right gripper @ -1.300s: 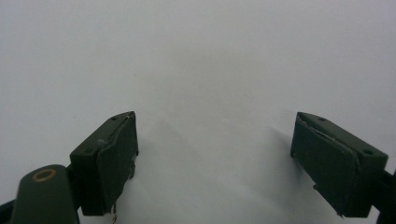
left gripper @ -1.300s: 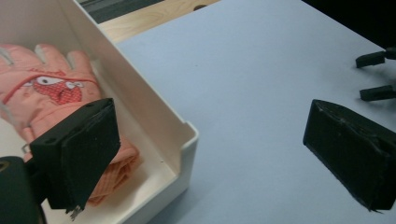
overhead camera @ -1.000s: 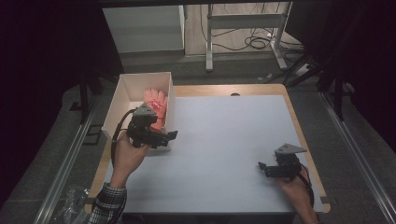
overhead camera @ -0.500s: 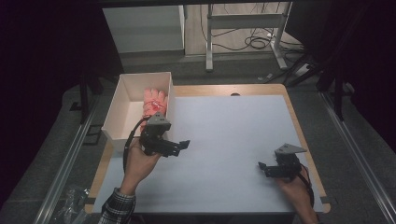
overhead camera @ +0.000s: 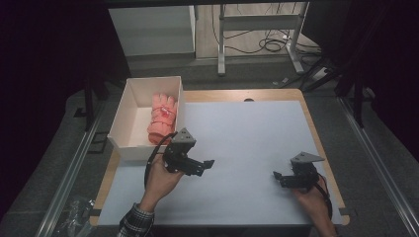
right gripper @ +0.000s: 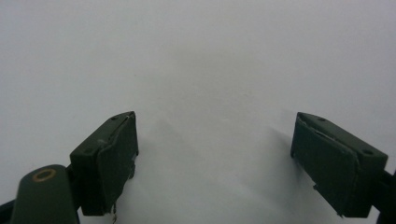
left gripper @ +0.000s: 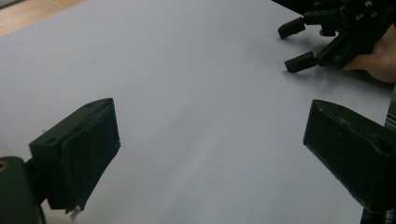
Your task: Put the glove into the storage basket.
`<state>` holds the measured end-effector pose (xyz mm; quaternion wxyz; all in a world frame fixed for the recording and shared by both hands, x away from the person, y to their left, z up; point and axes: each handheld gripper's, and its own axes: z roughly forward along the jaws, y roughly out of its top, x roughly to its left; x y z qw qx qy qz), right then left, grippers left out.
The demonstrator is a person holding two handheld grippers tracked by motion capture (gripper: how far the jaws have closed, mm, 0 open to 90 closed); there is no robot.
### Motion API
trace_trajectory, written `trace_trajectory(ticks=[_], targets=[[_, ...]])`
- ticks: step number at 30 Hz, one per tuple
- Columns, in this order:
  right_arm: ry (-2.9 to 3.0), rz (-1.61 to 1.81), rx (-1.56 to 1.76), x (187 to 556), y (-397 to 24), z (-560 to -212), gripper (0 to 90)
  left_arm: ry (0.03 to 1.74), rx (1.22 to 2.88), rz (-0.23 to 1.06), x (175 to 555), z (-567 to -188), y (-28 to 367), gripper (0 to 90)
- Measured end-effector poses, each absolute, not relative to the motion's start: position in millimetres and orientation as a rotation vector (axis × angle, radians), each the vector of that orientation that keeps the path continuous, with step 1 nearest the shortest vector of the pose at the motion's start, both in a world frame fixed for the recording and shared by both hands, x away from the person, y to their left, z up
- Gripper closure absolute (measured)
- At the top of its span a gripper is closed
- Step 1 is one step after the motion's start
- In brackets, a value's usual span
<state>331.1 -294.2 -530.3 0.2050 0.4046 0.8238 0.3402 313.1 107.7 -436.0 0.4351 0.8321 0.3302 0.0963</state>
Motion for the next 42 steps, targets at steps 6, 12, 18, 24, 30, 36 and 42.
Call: trace_trajectory(ticks=[6,12,18,24,30,36,42], targets=[[2.295,0.948,1.129,331,-294,-530,15.3,0.813,2.085,0.225,313,-454,101,3.7],[2.296,0.948,1.127,331,-294,-530,15.3,0.82,2.104,0.218,314,-475,98,3.7],[2.297,0.948,1.127,331,-294,-530,15.3,0.833,2.127,0.232,314,-494,96,3.7],[2.297,0.949,1.129,331,-294,-530,15.3,0.843,2.155,0.243,312,-513,95,3.6],[2.297,0.949,1.129,331,-294,-530,15.3,0.864,2.185,0.245,309,-532,95,3.6],[2.297,0.948,1.128,331,-294,-530,15.3,0.871,2.235,0.284,307,-545,93,3.6],[2.297,0.949,1.13,331,-294,-530,15.2,0.862,2.232,0.298,305,-547,93,2.1]])
